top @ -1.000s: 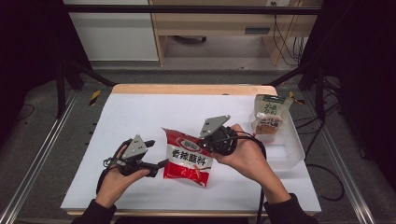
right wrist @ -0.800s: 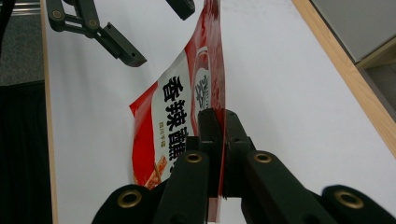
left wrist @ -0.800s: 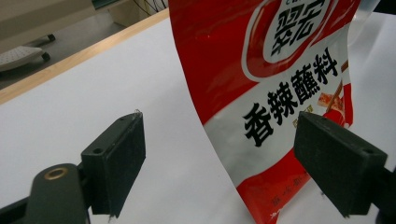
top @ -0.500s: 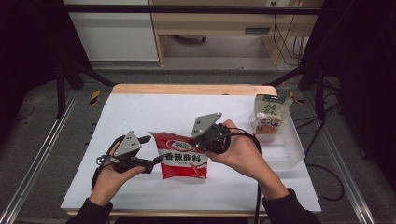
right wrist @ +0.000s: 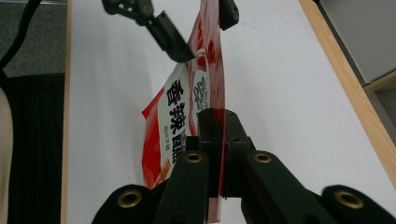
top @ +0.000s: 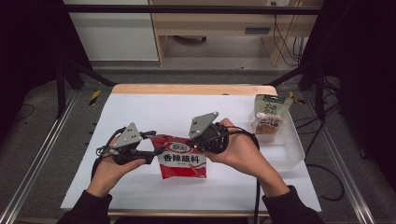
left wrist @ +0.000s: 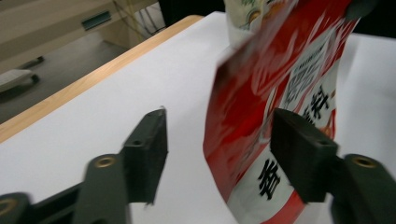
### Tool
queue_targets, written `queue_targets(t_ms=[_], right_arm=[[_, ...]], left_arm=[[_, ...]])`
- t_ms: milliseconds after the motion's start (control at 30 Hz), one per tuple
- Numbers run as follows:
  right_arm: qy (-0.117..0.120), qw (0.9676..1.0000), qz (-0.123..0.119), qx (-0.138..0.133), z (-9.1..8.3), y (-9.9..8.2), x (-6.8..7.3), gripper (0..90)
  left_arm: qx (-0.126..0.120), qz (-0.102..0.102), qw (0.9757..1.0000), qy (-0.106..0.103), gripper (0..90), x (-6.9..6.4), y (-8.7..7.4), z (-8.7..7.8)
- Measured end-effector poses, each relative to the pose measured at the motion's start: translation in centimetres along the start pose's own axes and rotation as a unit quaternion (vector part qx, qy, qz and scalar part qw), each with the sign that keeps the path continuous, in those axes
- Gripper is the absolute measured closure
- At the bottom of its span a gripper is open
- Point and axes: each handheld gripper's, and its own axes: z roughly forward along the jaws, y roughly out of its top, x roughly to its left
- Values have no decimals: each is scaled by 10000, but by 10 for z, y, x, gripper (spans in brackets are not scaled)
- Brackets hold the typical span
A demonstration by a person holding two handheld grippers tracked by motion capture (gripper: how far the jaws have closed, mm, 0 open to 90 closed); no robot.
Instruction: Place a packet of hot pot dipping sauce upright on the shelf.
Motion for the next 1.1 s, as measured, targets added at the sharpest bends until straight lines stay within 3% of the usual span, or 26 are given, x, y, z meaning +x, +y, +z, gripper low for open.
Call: queue_targets(t_ms=[100, 133, 233, 400, 700, 800, 1000, 1100], right_arm=[[23, 10000, -1, 12, 0, 2, -1, 900], [29, 10000, -35, 28, 1, 3, -2, 900], [20, 9999, -29, 94, 1, 4, -3, 900], [28, 9999, 9, 115, -3, 1, -6, 900], [-36, 9998, -26, 205, -11, -3, -9, 889], [-44, 9996, -48, 268, -13, -3, -11, 841], [-83, 9979, -212, 604, -10, -1, -11, 712], [-155, 9956, -322, 867, -7, 1, -12, 668]], left_arm=[[-44, -10, 9998, -186, 481, 2, 4, -1], [-59, -8, 9997, -254, 557, 2, 5, -2], [57, 76, 9996, -282, 667, 2, 8, -3], [26, 73, 9983, -576, 886, 1, 13, -8], [51, 229, 9980, -590, 900, -5, 33, -12], [48, 272, 9980, -570, 900, -6, 39, -12], [109, 367, 9978, -533, 900, -8, 45, -10], [141, 425, 9975, -544, 900, -10, 45, -8]])
